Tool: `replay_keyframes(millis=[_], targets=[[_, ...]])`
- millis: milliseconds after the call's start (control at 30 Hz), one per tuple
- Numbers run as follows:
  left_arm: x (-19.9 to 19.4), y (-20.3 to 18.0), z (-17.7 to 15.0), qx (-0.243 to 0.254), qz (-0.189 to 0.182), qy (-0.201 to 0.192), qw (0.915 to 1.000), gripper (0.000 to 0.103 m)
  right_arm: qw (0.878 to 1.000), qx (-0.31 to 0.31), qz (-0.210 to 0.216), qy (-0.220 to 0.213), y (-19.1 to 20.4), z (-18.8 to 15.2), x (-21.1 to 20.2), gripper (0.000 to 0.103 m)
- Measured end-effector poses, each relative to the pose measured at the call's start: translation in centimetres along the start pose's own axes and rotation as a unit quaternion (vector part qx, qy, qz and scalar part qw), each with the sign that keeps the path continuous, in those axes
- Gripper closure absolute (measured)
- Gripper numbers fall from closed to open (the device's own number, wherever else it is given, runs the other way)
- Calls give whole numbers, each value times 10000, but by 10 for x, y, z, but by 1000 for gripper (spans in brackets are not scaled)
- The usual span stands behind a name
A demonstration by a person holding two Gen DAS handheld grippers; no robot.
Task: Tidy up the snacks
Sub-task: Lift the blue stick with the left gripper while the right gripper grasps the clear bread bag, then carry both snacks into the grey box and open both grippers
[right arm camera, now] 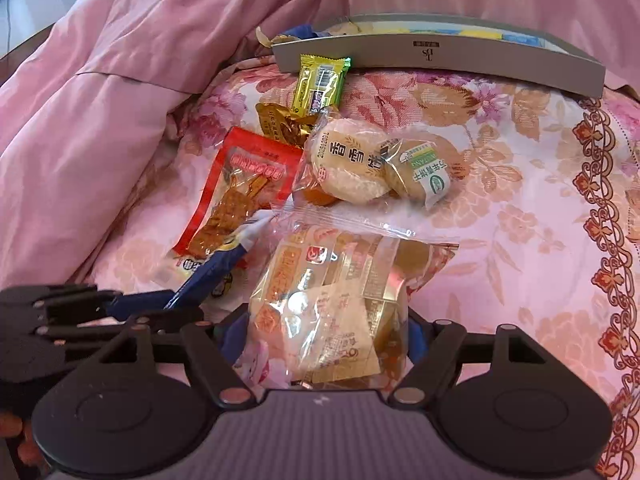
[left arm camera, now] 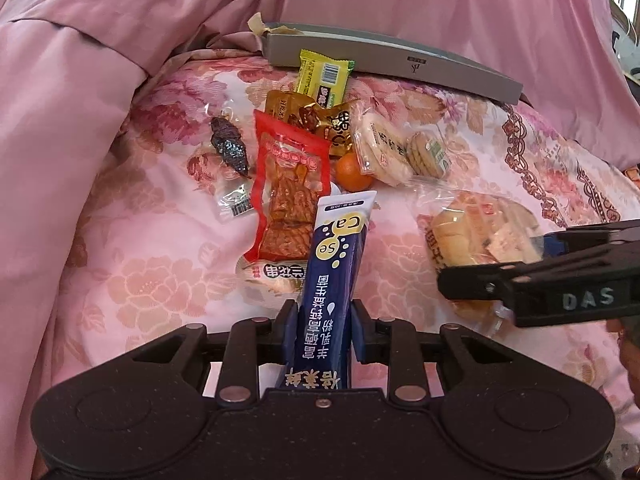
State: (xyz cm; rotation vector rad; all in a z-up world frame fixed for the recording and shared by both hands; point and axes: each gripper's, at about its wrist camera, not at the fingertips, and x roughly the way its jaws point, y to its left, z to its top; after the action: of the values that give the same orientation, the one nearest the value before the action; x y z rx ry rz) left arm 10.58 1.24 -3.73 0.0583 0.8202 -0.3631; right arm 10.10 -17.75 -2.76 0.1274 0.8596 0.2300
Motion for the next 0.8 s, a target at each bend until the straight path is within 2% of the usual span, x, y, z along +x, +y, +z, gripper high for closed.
replay_keyframes(millis=[67, 133, 200, 600, 800], targets=[[5, 1, 2, 14, -61, 125, 9999, 66, 10000, -39, 11, -32, 0, -2, -3, 25], [13, 6, 4, -147, -245, 351, 9990, 64, 10000, -37, 43, -42, -1, -3, -4, 25], [16, 10, 4, -348, -313, 409, 9981, 63, 10000, -35, 55, -55, -1, -4, -5, 25], [5, -2, 1, -234, -101, 383, 9989, 73, 9999, 10, 105, -115, -7, -11, -13, 25], [-9, -11, -2, -176, -75, 99, 9998, 75, 9996, -65, 125, -226, -7, -17, -19, 25]])
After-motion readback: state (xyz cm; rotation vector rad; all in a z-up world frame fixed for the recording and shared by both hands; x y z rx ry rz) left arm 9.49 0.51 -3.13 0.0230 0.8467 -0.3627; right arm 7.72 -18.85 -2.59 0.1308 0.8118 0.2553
